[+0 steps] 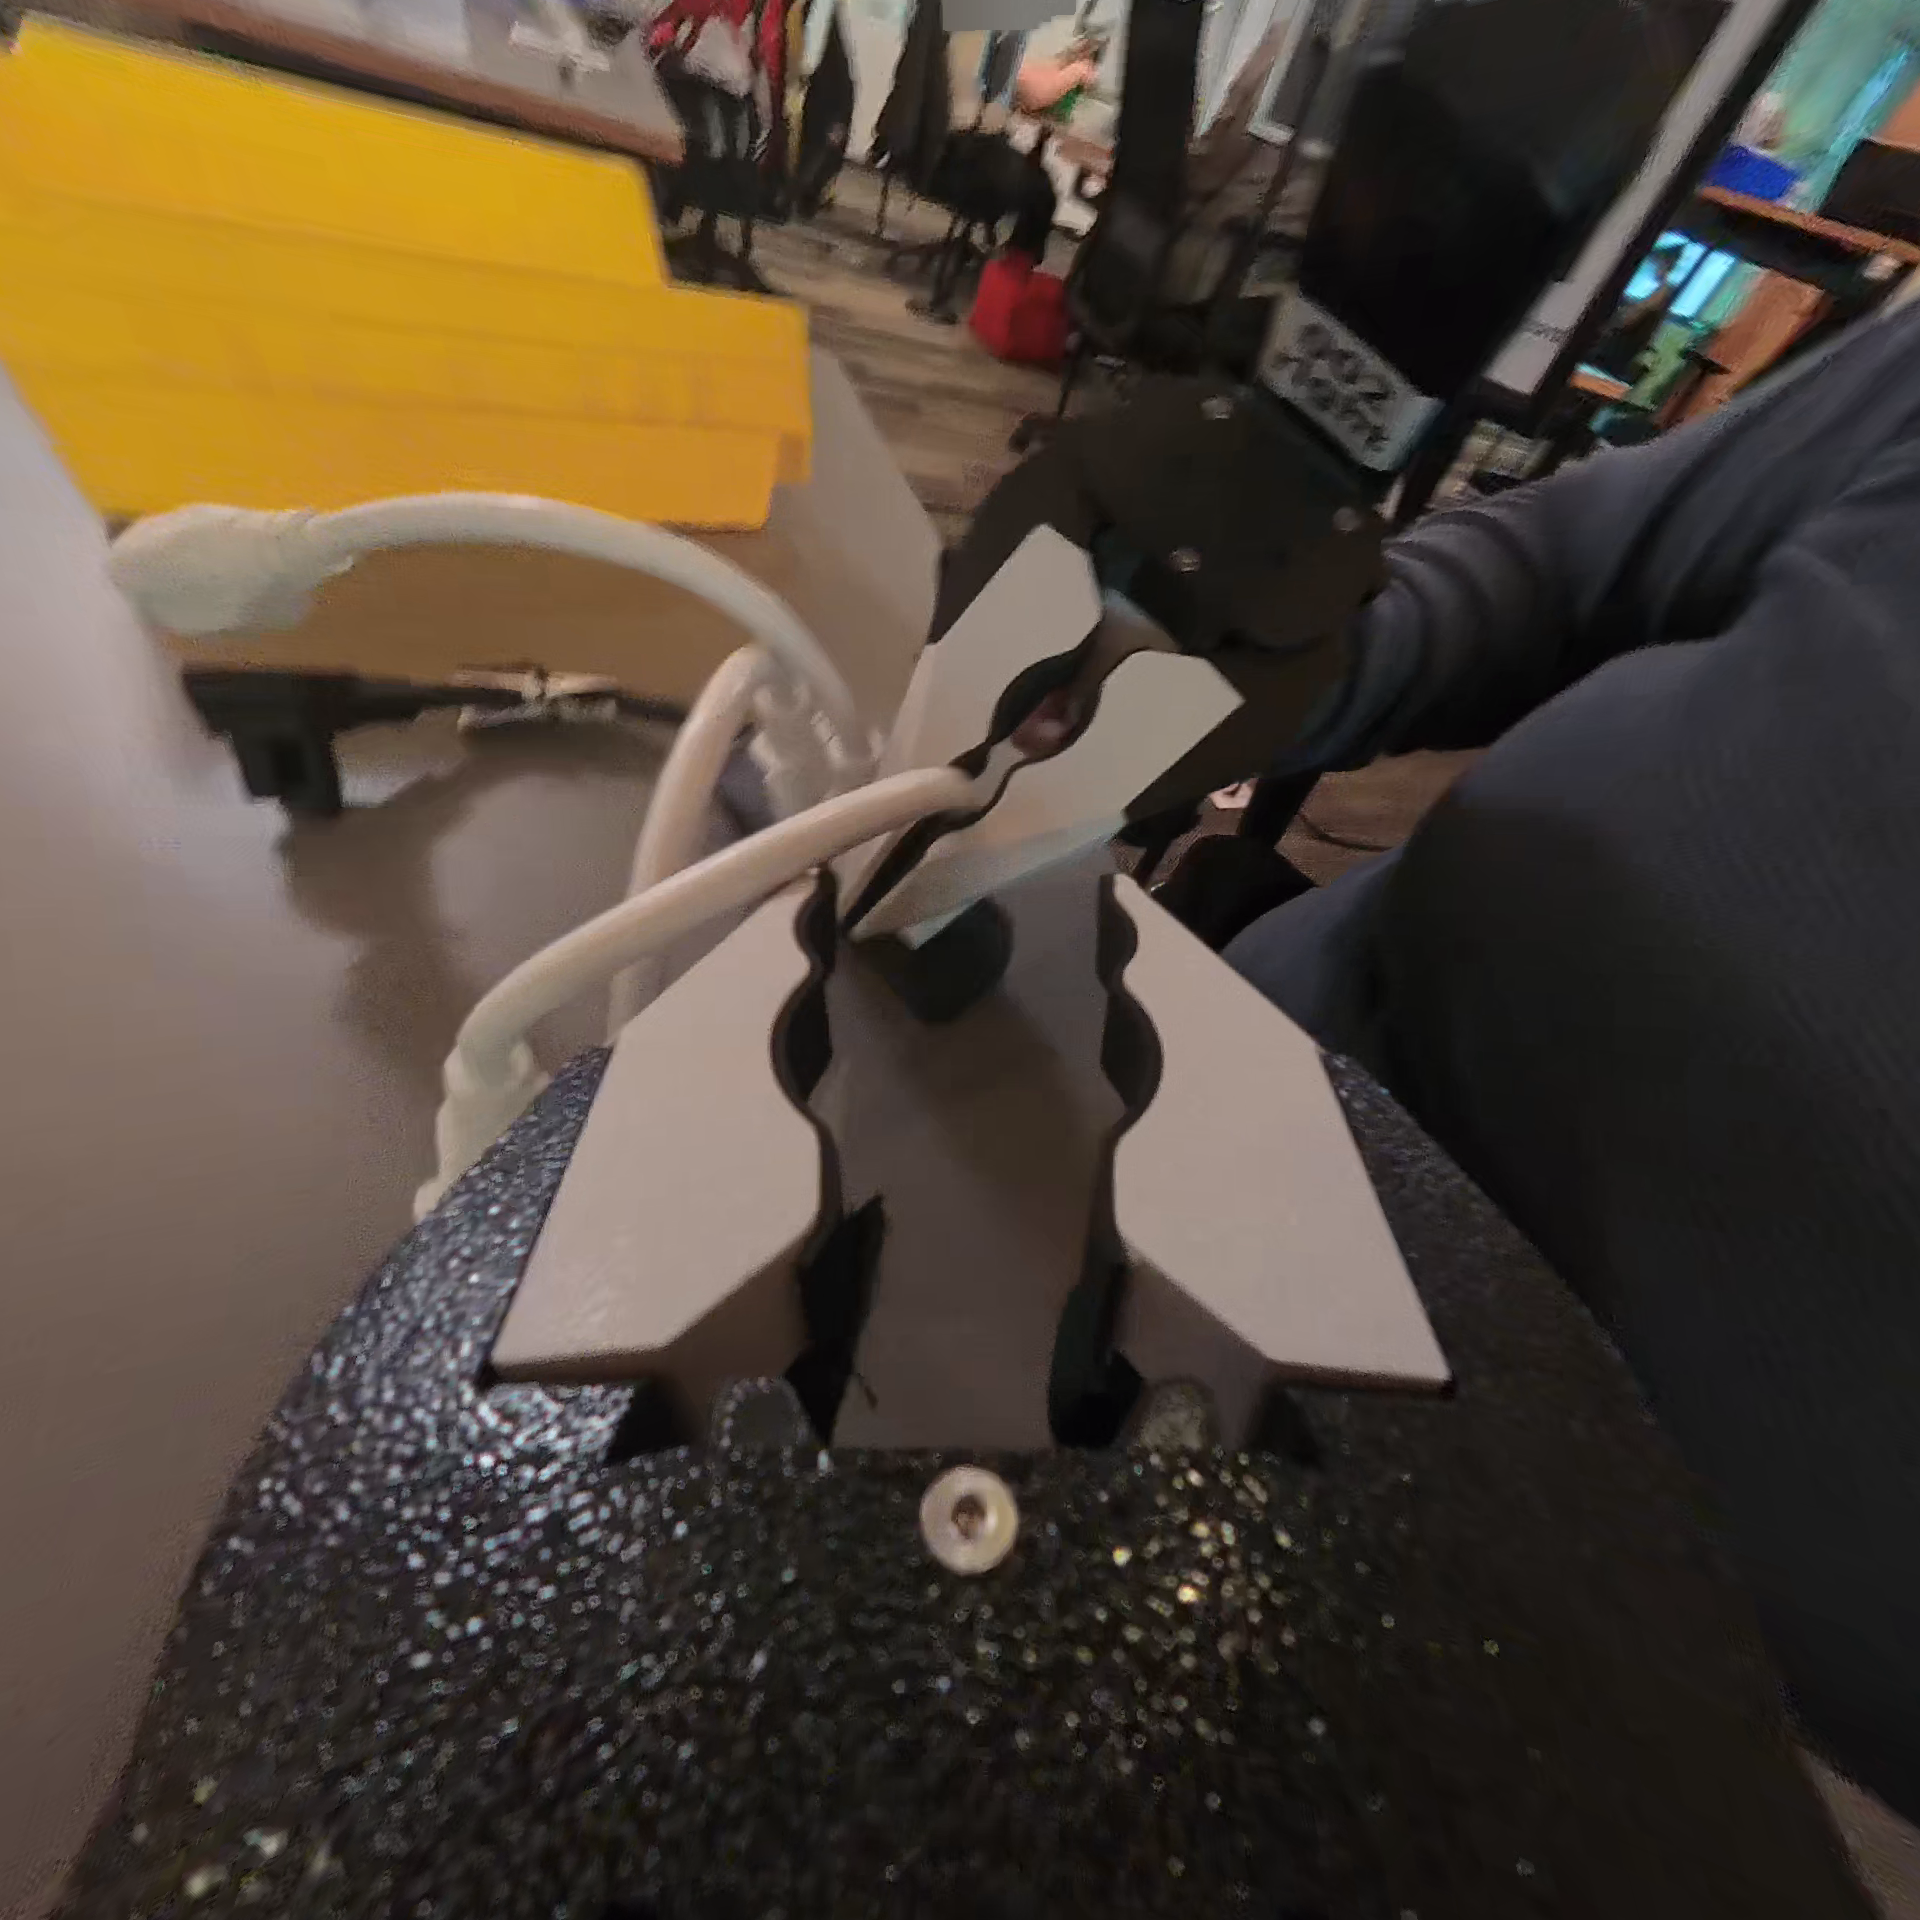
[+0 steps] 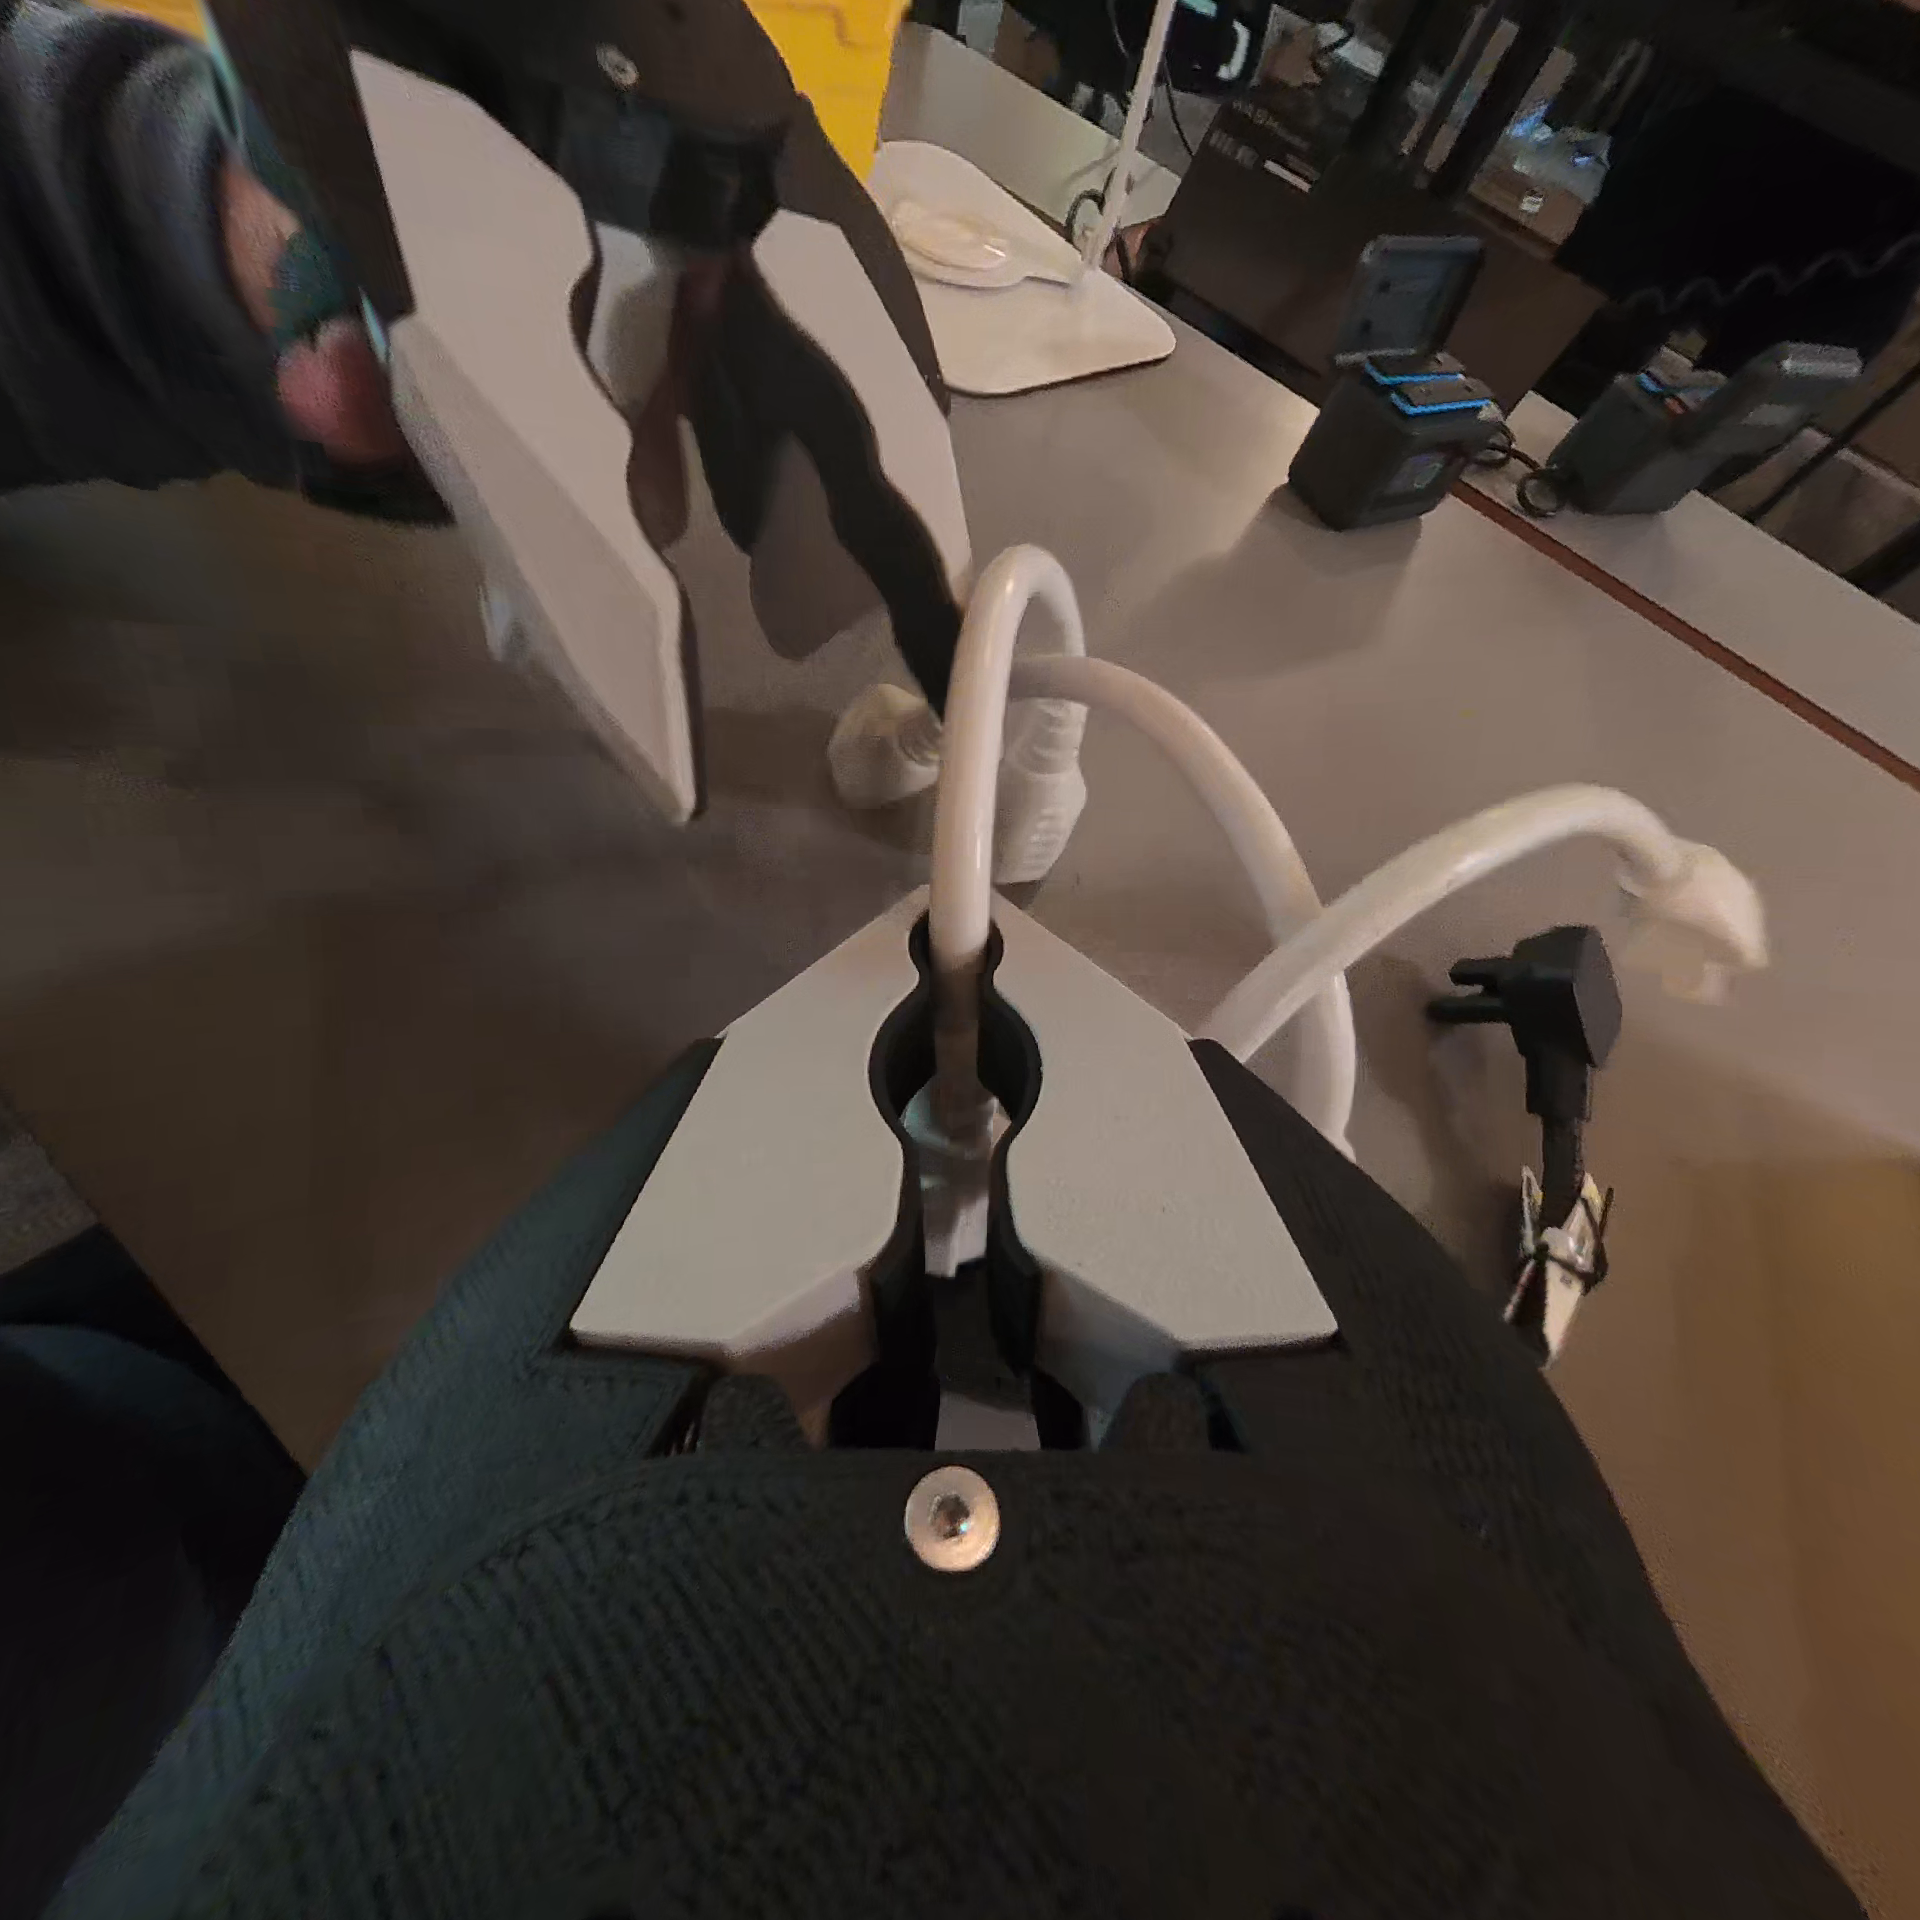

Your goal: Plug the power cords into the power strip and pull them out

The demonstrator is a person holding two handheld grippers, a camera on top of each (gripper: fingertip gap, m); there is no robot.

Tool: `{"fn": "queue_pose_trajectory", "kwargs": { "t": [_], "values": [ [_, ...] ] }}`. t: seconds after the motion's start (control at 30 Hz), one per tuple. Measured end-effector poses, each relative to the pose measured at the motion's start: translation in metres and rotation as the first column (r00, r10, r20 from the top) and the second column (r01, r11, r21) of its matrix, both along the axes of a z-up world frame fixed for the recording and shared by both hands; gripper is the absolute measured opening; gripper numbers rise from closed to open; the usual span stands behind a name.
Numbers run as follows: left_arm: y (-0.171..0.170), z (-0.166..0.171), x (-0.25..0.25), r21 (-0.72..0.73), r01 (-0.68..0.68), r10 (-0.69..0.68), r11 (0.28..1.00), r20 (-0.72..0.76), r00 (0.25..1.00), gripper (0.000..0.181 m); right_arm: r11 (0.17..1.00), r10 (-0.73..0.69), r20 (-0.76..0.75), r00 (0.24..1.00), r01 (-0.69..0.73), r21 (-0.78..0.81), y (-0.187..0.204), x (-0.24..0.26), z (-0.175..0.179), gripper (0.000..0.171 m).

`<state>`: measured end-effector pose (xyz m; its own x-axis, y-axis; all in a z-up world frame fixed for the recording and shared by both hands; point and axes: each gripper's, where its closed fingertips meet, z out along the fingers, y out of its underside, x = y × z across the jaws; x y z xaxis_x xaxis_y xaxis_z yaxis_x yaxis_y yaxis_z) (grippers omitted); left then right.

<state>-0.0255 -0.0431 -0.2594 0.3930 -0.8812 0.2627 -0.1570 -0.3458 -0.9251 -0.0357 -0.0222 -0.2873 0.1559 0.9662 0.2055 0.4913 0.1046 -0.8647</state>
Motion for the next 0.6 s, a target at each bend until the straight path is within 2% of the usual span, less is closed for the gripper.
{"fn": "queue_pose_trajectory", "kwargs": {
  "t": [0.03, 0.17, 0.37, 0.53, 0.6],
  "values": [
    [0.005, -0.005, -0.003, -0.041, -0.024, 0.023, 0.999, -0.009, 1.0, 0.054, 1.0, -0.006, -0.02, 1.0, 0.006, 0.009, 0.002, 0.002, 0.0, 0.0],
    [0.013, -0.012, 0.011, -0.192, -0.042, 0.061, 0.981, 0.095, 0.994, 0.047, 1.0, -0.008, -0.087, 0.996, 0.008, -0.004, 0.002, 0.001, 0.003, 0.0],
    [0.027, 0.014, 0.016, -0.158, -0.108, 0.155, 0.981, 0.324, 0.933, 0.021, 1.0, 0.012, -0.093, 0.996, -0.011, 0.007, 0.002, 0.002, 0.003, 0.0],
    [0.021, 0.021, 0.024, -0.013, -0.114, 0.114, 0.993, 0.247, 0.962, 0.012, 0.999, 0.035, -0.067, 0.997, -0.036, -0.016, -0.001, 0.005, 0.003, 0.0],
    [0.02, 0.022, 0.026, 0.026, -0.128, 0.122, 0.991, 0.173, 0.977, 0.011, 0.999, 0.039, -0.02, 0.999, -0.04, -0.024, -0.004, 0.011, 0.004, 0.014]
  ]
}}
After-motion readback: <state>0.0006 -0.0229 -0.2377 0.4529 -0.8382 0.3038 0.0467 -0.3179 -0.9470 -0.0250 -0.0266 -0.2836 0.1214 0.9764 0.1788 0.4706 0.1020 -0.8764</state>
